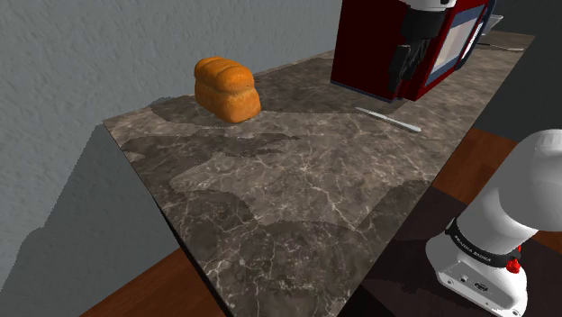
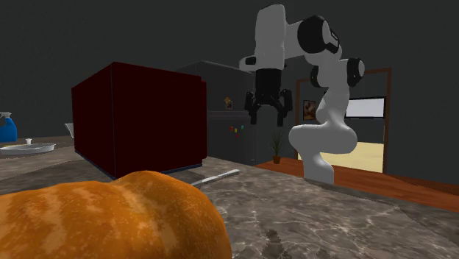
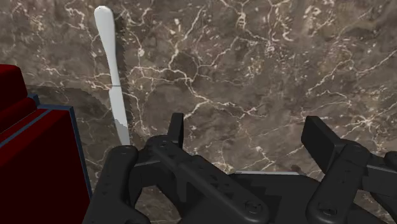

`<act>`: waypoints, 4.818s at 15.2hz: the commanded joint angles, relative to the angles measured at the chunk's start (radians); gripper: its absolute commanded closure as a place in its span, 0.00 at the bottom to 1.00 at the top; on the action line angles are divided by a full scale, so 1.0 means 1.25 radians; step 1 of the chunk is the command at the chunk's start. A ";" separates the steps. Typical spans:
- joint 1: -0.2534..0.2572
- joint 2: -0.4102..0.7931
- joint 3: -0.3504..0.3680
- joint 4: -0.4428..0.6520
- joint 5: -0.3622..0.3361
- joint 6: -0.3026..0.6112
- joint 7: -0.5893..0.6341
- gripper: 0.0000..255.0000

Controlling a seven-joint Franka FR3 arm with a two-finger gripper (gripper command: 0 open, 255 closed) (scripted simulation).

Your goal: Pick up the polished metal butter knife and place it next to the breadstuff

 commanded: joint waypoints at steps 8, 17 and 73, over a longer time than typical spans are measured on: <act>-0.034 0.105 -0.107 -0.035 -0.058 0.139 -0.106 0.00; -0.056 0.318 -0.244 -0.003 -0.080 0.319 -0.251 0.00; -0.090 0.326 -0.250 -0.109 -0.119 0.440 -0.218 1.00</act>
